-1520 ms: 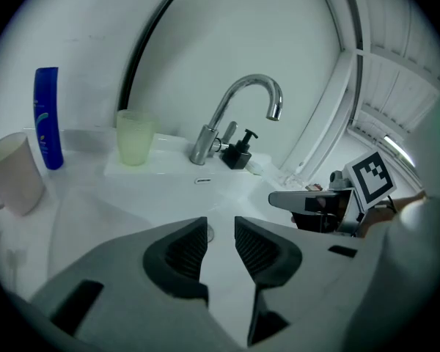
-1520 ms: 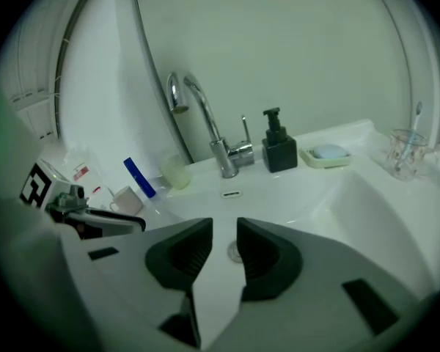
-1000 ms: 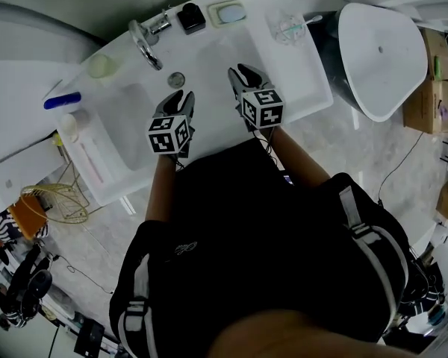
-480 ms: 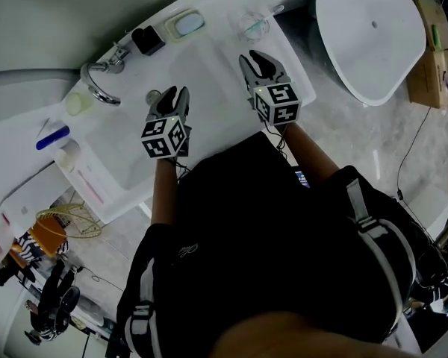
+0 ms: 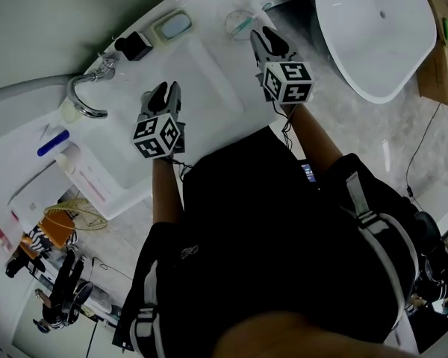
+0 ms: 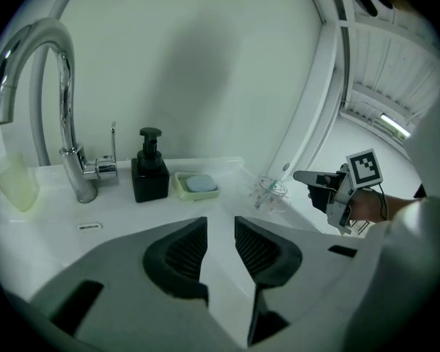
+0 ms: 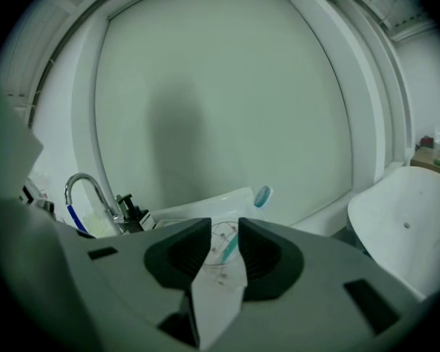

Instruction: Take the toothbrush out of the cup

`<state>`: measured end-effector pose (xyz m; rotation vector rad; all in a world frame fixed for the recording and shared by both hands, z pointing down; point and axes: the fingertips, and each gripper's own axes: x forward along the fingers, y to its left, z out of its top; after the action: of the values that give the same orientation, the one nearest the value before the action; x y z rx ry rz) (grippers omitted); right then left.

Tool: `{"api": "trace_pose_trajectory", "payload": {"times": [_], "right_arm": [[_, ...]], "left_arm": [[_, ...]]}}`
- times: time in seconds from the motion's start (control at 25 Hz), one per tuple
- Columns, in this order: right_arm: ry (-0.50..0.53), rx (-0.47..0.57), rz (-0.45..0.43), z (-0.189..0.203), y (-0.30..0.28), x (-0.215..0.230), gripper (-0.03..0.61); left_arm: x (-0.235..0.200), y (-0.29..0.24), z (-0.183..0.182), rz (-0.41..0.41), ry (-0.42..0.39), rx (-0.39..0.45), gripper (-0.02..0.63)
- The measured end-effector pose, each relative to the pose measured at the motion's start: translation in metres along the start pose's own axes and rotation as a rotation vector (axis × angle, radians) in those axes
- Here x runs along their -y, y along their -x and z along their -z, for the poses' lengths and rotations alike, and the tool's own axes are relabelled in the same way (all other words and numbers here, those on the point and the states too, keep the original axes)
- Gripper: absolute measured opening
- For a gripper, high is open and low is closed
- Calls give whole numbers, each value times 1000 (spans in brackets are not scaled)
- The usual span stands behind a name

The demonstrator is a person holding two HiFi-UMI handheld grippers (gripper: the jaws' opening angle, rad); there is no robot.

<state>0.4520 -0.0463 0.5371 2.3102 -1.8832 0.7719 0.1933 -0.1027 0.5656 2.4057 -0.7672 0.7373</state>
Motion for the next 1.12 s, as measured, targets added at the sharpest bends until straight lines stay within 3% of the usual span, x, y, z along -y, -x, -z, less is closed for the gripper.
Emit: {"api": "trace_pose_trajectory", "payload": {"times": [0.48, 0.84, 1.12], "right_arm": [[-105, -94, 53, 9, -46, 21, 167], [-42, -124, 76, 14, -70, 26, 167], [26, -99, 102, 12, -69, 28, 75]], "left_arm": [[-7, 1, 12, -36, 33, -22, 123], [-10, -5, 27, -36, 85, 1, 123], [-11, 3, 34, -34, 109, 11, 123]]}}
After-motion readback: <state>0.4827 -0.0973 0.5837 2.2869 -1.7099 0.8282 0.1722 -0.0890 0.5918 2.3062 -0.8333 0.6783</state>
